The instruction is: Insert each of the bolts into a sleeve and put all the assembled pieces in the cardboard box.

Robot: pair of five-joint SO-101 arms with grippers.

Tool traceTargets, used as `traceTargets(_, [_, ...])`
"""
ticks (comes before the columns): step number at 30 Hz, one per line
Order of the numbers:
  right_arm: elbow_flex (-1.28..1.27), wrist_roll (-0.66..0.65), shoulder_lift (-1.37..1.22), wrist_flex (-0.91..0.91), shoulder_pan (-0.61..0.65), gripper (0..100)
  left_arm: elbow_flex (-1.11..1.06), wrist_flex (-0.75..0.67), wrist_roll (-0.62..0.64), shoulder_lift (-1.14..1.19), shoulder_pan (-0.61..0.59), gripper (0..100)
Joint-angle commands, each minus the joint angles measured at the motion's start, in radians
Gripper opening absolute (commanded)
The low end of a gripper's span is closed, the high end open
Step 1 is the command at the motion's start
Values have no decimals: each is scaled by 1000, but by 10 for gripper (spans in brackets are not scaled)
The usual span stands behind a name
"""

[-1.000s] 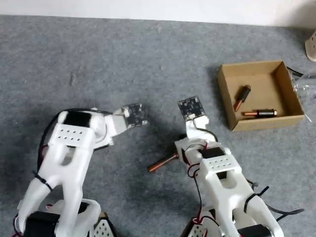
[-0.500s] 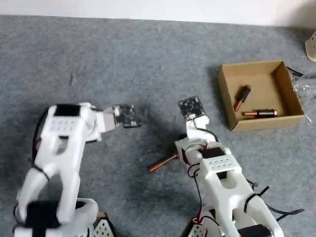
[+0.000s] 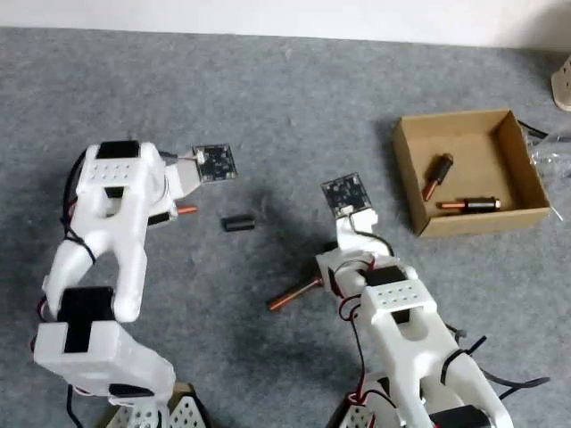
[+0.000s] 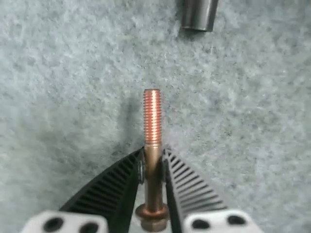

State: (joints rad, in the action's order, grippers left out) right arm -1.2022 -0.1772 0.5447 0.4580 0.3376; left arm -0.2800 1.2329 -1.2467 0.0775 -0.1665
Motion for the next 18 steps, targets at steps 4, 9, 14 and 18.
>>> traceTargets(4, [5, -14, -1, -30, -13, 5, 101, 12, 273, -5, 12, 219])
traceTargets(9, [5, -15, -1, -30, -13, 5, 166, 14, 818, -10, 28, 217])
traceTargets(14, [5, -15, -1, -30, -13, 5, 154, 72, 1728, -1, -38, 220])
traceTargets(18, [5, -15, -1, -30, -13, 5, 116, 78, 2042, -1, -27, 217])
